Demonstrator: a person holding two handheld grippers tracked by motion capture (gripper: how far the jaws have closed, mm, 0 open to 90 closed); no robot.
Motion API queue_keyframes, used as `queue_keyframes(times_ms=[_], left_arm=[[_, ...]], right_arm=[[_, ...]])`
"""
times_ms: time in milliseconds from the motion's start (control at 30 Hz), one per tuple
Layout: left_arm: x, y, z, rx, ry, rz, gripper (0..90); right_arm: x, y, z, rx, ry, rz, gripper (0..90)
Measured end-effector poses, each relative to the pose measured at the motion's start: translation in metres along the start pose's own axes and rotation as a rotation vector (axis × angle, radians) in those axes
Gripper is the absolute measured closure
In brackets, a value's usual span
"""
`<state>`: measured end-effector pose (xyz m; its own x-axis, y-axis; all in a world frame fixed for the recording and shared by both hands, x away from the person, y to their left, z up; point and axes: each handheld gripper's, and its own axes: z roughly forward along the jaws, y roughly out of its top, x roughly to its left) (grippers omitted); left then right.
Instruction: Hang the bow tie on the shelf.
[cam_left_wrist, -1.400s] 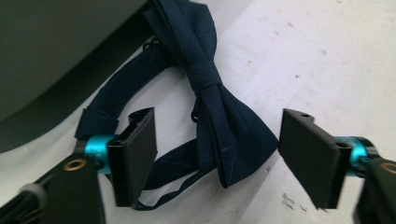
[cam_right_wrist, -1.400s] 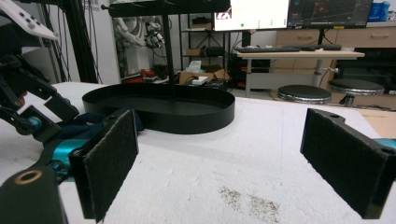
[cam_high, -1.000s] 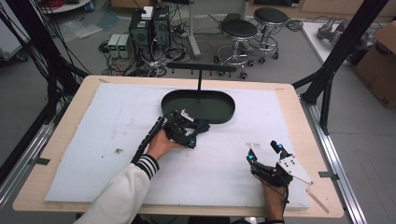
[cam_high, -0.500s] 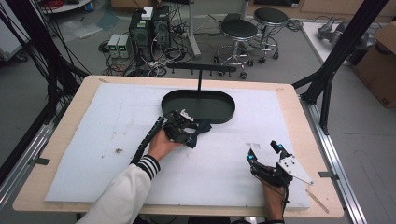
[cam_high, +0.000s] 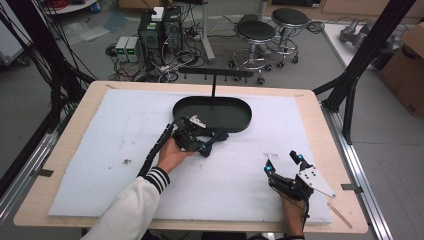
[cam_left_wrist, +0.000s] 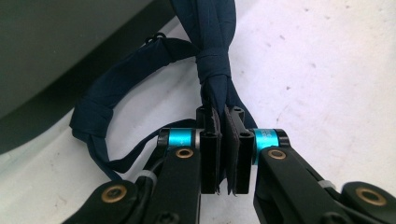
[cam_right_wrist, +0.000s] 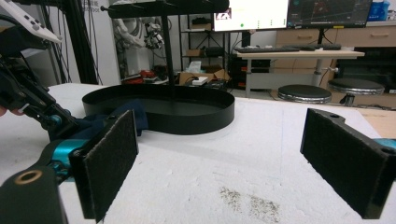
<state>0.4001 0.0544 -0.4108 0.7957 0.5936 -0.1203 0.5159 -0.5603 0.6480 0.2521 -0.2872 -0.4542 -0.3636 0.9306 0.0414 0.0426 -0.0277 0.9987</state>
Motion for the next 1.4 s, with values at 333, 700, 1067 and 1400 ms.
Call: queue_keyframes(times_ms=[333,700,1067,1400], left_arm=[[-0.002,0.005,-0.024,-0.155,0.028,0.037,85.6],[-0.005,0.008,-0.047,-0.352,0.100,0.097,85.6],[-0.004,0.008,-0.063,-0.442,0.180,0.106,85.9],[0.003,0.007,-0.081,-0.538,0.236,0.075,86.2]], right_arm=[[0.000,0.000,0.000,0.003,0.001,0.004,10.2],[0.001,0.000,0.000,0.004,0.001,0.002,10.2],[0.001,0.000,0.000,0.003,0.001,-0.002,10.2],[0.001,0.000,0.000,0.006,0.001,0.000,10.2]])
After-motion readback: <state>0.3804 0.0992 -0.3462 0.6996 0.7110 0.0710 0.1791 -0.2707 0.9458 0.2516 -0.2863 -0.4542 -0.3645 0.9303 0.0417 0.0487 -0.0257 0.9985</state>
